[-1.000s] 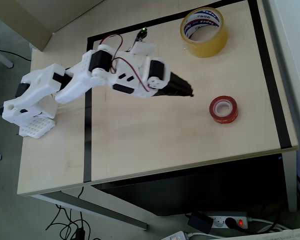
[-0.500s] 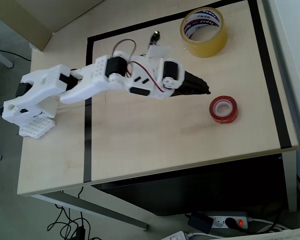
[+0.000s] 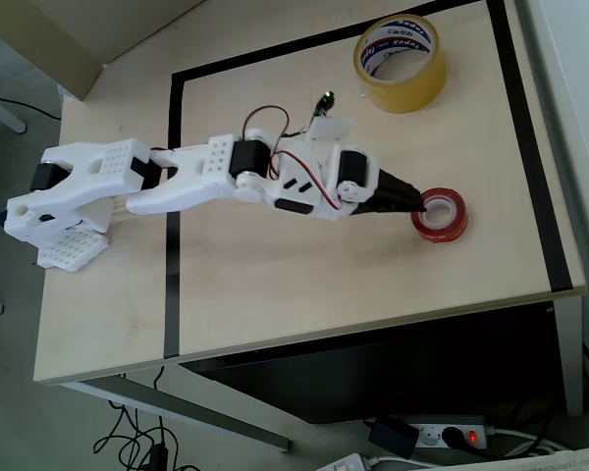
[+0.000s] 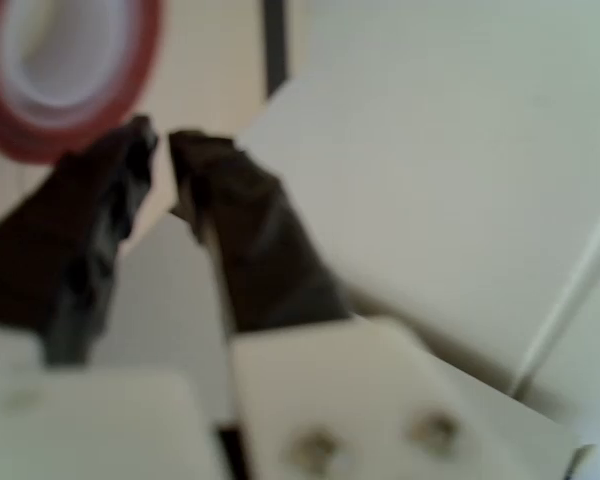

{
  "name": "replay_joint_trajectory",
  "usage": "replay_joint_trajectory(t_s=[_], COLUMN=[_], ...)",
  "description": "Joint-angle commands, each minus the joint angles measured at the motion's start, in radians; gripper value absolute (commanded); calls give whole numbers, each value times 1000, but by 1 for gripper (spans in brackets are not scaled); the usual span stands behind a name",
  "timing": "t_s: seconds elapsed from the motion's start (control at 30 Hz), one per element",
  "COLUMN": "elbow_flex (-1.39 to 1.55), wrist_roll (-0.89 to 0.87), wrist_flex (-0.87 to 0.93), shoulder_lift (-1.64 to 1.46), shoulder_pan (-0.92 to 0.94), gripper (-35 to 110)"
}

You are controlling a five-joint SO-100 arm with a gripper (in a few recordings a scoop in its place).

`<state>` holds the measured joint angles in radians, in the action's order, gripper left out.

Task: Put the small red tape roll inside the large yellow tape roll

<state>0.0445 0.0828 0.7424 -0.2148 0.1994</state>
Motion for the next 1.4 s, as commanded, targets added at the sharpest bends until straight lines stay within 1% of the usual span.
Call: replay_joint_trajectory(t_s=[0.0, 0.3, 0.43, 0.57, 0.73, 0.8, 1.1, 1.2, 1.37], elbow_flex=[-20, -5, 8, -12, -236, -279, -285, -285, -285], wrist_roll=[21, 21, 21, 21, 21, 15, 15, 15, 14], wrist_flex=[-55, -69, -20, 115, 350, 445, 857, 957, 1055], shoulder_lift=[-44, -5, -2, 2, 98, 101, -28, -80, -147], shoulder_pan=[21, 17, 14, 3, -14, -23, -54, -63, -75], gripper=[0, 0, 0, 0, 0, 0, 0, 0, 0])
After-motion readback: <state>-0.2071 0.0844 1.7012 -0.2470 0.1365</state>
